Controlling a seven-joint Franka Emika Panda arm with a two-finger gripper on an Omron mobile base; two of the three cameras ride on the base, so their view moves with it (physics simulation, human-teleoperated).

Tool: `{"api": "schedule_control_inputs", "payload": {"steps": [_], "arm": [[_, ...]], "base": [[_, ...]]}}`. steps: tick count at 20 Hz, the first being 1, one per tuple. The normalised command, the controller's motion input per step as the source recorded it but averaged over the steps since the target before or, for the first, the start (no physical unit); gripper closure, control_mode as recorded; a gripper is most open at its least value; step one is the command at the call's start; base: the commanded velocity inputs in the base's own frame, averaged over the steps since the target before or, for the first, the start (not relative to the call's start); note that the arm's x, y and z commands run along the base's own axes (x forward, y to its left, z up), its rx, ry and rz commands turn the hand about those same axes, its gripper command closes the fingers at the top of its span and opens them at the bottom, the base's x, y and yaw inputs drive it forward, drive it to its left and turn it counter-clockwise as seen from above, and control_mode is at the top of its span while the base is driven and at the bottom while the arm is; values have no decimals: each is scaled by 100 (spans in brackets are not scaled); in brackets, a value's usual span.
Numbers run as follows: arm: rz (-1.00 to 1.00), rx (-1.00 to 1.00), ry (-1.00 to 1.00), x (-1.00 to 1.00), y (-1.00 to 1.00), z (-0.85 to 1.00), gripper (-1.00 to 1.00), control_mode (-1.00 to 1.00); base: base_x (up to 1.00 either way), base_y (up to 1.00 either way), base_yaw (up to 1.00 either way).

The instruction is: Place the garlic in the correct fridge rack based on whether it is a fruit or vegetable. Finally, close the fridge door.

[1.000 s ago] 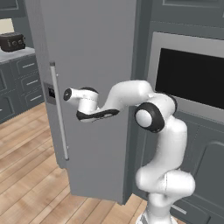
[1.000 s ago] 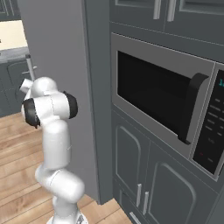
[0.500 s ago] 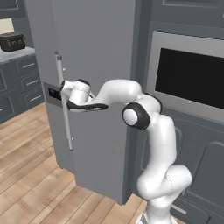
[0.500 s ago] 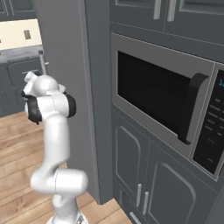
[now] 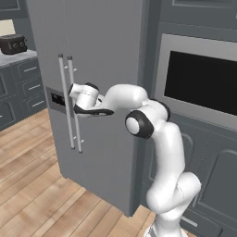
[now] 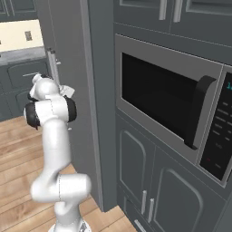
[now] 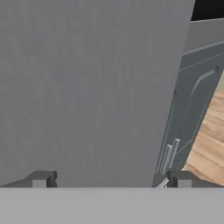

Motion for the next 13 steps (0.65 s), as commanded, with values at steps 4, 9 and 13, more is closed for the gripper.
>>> {"api": "schedule_control_inputs", "payload": {"steps": [4,9,13], "arm": [[-13,0,-12,0,-72,-31,-100,-100],[-12,0,-8,-12,-50,-24,-100,-100],[-11,0,-7,-25,-32,-15,-100,-100]], "base": [[0,0,0],[0,0,0],[0,0,0]]}}
